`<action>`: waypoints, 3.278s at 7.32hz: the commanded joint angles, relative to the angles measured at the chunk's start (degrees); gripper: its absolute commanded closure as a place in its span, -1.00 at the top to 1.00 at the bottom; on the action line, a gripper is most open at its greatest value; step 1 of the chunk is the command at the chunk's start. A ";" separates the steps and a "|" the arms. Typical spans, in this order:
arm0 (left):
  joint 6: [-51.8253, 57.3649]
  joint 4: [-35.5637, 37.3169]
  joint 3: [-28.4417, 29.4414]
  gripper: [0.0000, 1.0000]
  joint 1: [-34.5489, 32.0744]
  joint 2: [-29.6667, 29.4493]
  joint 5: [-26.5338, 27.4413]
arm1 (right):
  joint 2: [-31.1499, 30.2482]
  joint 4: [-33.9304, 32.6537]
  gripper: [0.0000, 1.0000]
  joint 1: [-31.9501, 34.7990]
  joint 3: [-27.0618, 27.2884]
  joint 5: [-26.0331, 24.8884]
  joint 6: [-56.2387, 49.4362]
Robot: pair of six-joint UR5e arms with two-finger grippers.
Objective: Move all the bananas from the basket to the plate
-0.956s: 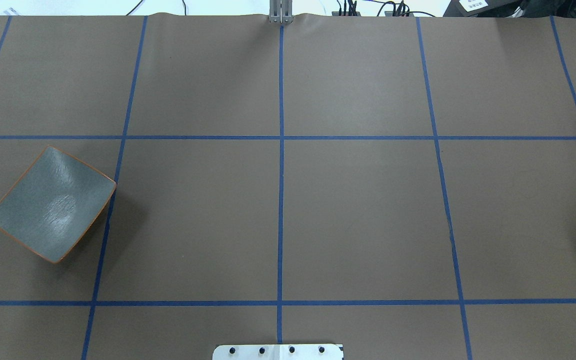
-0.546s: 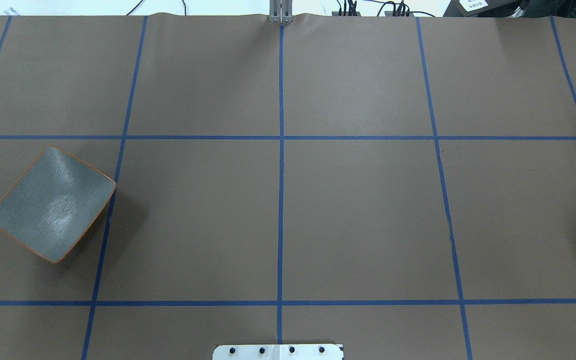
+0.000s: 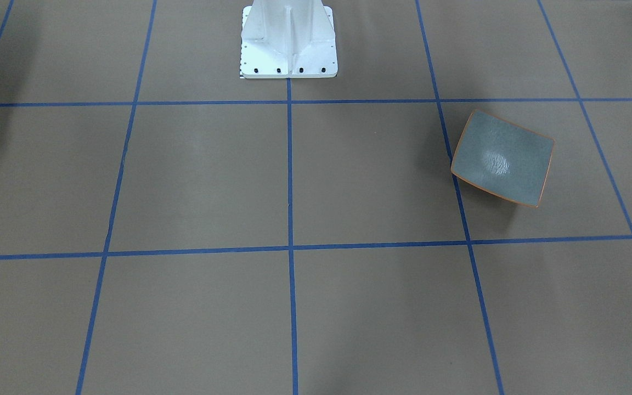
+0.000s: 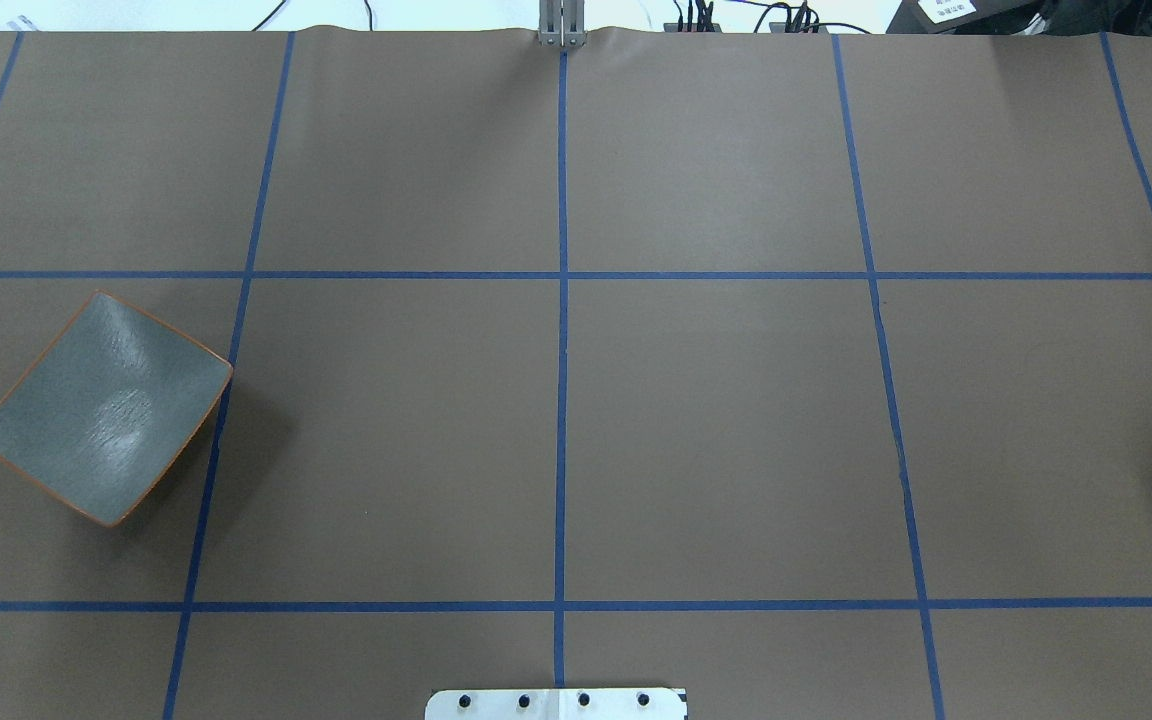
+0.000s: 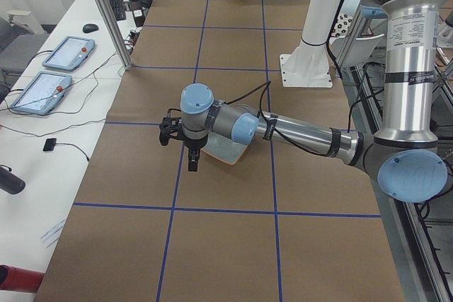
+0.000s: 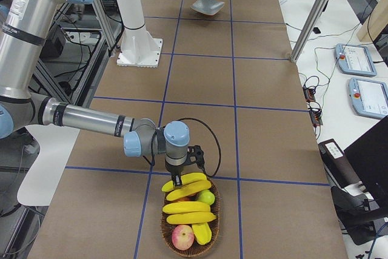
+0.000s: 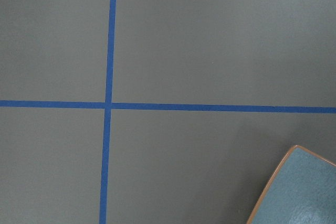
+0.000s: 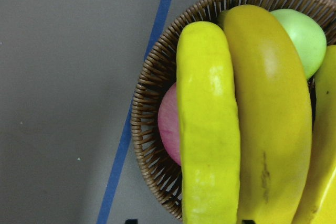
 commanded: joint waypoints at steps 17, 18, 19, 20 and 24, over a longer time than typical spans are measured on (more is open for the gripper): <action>-0.79 -0.09 0.56 1.00 1.03 -2.27 -0.37 | 6.51 -0.32 -1.00 4.14 4.98 11.73 6.31; -0.88 0.00 0.73 1.00 2.08 -4.20 -0.46 | 8.70 -0.06 -1.00 3.79 4.98 12.53 11.93; -2.62 0.00 1.26 1.00 3.22 -6.56 -0.55 | 11.68 -0.06 -1.00 2.31 4.81 14.89 17.03; -9.77 0.00 1.78 1.00 5.67 -10.68 -0.55 | 13.80 0.12 -1.00 -1.19 4.89 16.04 23.00; -32.55 -5.15 2.22 1.00 18.75 -22.22 -0.63 | 27.05 15.81 -1.00 -17.70 5.42 14.83 63.20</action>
